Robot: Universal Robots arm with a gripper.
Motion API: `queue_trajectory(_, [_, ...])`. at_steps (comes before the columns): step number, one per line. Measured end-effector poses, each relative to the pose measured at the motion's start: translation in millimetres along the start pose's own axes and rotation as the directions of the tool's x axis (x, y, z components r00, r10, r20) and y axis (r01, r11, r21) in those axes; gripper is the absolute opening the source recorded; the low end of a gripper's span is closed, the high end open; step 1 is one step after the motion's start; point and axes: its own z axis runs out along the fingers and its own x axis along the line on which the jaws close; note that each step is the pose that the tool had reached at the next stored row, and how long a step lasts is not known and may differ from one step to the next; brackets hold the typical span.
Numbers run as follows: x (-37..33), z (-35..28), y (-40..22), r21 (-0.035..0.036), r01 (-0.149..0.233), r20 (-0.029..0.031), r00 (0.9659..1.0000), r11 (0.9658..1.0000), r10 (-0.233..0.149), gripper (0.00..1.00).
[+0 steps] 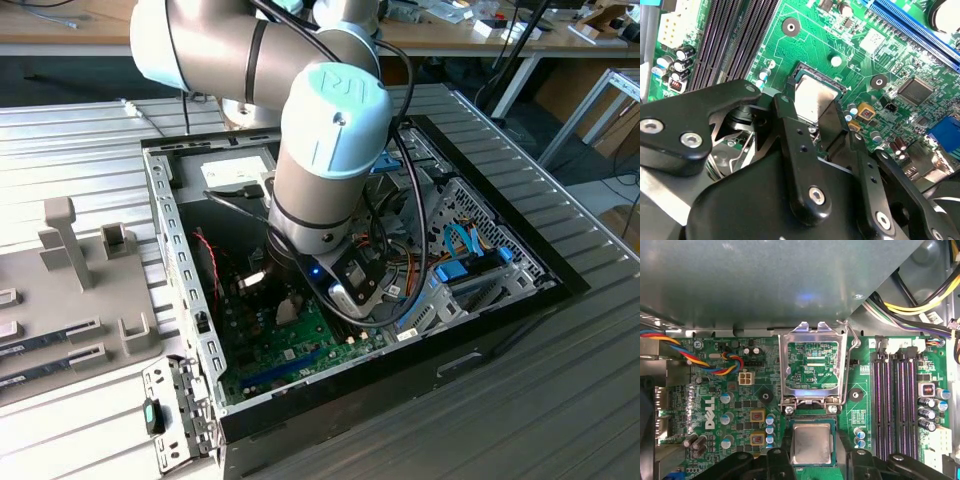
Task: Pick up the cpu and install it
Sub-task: 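Place the cpu into insertion slot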
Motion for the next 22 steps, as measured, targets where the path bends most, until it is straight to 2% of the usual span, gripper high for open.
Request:
queue_trajectory(3, [0.0,-0.3,-0.1,0.0000,0.000,0.0001,1.0000,1.0000,0.000,0.47])
queue_trajectory(9, [-0.1,-6.4,0.3,-0.0003,0.000,0.0001,1.0000,1.0000,0.000,0.47])
queue_trajectory(13, [-0.5,-6.9,0.5,-0.0004,0.000,0.0001,1.0000,1.0000,0.000,0.45])
queue_trajectory(16, [-2.8,-7.1,0.7,-0.0003,0.000,-0.0007,1.0000,1.0000,0.000,0.26])
queue_trajectory(20, [-13.0,-6.9,0.8,-0.0001,0.000,-0.0069,1.0000,1.0000,0.000,0.11])
queue_trajectory(21, [-19.2,-6.8,1.0,-0.0001,0.000,-0.0100,0.9999,1.0000,0.000,0.11])
queue_trajectory(22, [-36.8,-12.5,1.6,-0.0017,-0.001,-0.0192,0.9998,1.0000,0.001,0.11])
